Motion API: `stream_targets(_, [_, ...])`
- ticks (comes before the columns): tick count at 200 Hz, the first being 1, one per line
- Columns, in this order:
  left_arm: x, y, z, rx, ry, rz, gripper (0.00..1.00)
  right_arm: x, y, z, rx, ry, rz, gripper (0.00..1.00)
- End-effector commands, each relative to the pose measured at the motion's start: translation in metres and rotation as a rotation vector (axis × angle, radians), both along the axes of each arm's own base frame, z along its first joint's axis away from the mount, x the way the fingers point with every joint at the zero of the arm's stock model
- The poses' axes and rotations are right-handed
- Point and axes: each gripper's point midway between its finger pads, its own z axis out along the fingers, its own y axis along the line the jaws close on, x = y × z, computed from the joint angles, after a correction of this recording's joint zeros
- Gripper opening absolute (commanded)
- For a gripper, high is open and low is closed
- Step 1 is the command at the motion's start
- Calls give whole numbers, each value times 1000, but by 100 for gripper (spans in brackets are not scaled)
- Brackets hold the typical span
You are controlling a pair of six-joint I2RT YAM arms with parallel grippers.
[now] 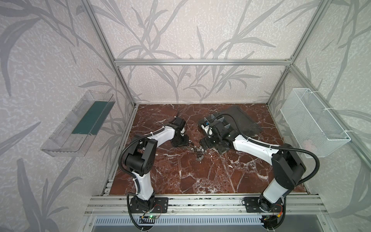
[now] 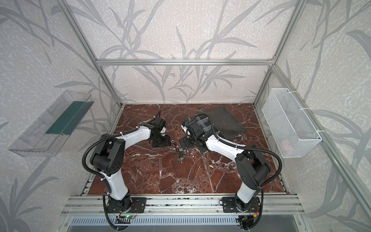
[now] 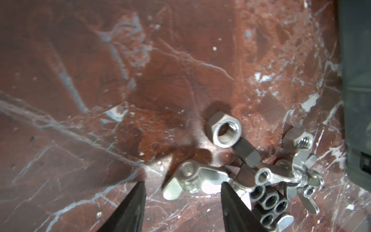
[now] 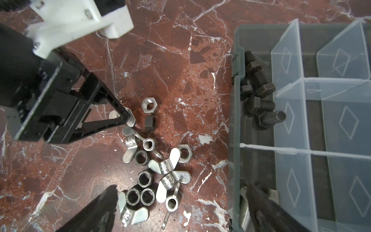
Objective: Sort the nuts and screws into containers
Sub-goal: 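Withdraw the right gripper from the box while the left gripper moves toward the pile, then lower the left gripper onto a silver wing nut and close it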
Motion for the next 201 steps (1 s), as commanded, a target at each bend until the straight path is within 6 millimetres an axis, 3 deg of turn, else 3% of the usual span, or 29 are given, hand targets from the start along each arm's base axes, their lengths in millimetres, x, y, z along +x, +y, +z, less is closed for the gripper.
stream_targets(1, [-6,11,-3,105,15,-66,57,0,-1,3,15,-9,-12,99])
stream_targets(48, [-4,3,-1,189,19,-221,55,4,-8,4,26,-4,-46,99])
stream_targets(117, [-7,2,-24,200,75,-233,47,10,-24,2,58,11,-108,99])
stream_targets(201, [-4,0,-23,188,63,-220,31,11,-24,-1,63,21,-108,99])
